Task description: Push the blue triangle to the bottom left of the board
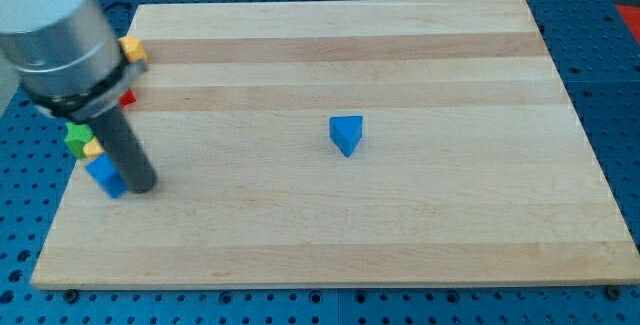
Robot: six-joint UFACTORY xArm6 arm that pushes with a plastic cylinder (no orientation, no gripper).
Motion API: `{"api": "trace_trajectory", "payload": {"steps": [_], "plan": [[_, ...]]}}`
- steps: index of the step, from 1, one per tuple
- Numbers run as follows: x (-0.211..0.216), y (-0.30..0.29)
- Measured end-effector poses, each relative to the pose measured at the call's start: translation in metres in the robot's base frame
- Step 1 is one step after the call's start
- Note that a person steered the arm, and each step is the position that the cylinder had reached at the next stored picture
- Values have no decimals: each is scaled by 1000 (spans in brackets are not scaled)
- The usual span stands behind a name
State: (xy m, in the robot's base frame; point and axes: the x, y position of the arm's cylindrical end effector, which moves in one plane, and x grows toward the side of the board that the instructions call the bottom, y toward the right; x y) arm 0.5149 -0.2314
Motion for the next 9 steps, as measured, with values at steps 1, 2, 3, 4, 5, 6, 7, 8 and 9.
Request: {"api": "trace_trajectory", "payload": {"steps": [1,2,3,4,5,6,7,8,9], "plan": [[5,-10],[9,2],[6,39],[-17,96],[-54,156],[-101,211],[-122,274],[-99,299],[-67,290]]}}
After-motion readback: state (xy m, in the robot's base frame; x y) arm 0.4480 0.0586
